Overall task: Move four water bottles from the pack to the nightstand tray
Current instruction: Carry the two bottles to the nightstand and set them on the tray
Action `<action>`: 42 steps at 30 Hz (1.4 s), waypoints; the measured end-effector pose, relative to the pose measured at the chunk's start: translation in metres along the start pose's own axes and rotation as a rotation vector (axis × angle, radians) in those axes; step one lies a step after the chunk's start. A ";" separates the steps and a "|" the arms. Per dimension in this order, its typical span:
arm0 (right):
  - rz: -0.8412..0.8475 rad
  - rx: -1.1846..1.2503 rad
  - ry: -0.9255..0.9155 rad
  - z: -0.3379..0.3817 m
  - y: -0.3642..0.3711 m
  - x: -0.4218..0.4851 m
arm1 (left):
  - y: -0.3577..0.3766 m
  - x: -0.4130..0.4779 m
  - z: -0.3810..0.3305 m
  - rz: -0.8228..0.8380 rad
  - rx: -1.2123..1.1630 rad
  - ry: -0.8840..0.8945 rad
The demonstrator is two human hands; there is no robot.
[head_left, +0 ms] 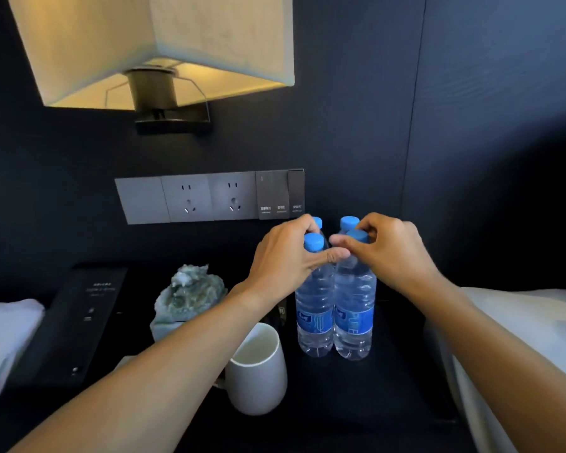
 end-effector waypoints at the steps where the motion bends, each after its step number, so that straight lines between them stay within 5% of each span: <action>1: 0.020 0.003 -0.009 0.000 -0.001 0.000 | -0.001 -0.002 0.001 -0.030 0.052 0.013; 7: 0.195 0.056 -0.042 -0.008 -0.005 -0.009 | 0.006 -0.016 0.013 -0.050 0.174 0.081; 16: 0.009 0.098 0.079 -0.008 0.005 -0.016 | 0.007 -0.014 0.009 0.004 0.127 0.054; 22: 0.108 0.059 0.044 -0.013 0.002 -0.021 | 0.006 -0.008 0.017 0.060 0.071 0.024; 29: 0.018 -0.027 0.120 -0.013 0.007 -0.024 | 0.006 -0.007 0.022 0.078 0.034 0.029; 35: 0.169 0.069 0.085 -0.014 0.005 -0.024 | 0.006 -0.007 0.021 0.107 0.033 0.045; 42: 0.039 -0.050 0.130 -0.014 0.010 -0.026 | 0.004 -0.007 0.021 0.130 0.059 0.065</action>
Point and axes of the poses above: each hand's wrist, its own x-axis towards the middle knuckle, its own y-axis out of the palm, z = x × y, the point moved 5 cm from there along x, towards the middle knuckle, and after that the axes turned 9 degrees about x, right-handed, at the moved point
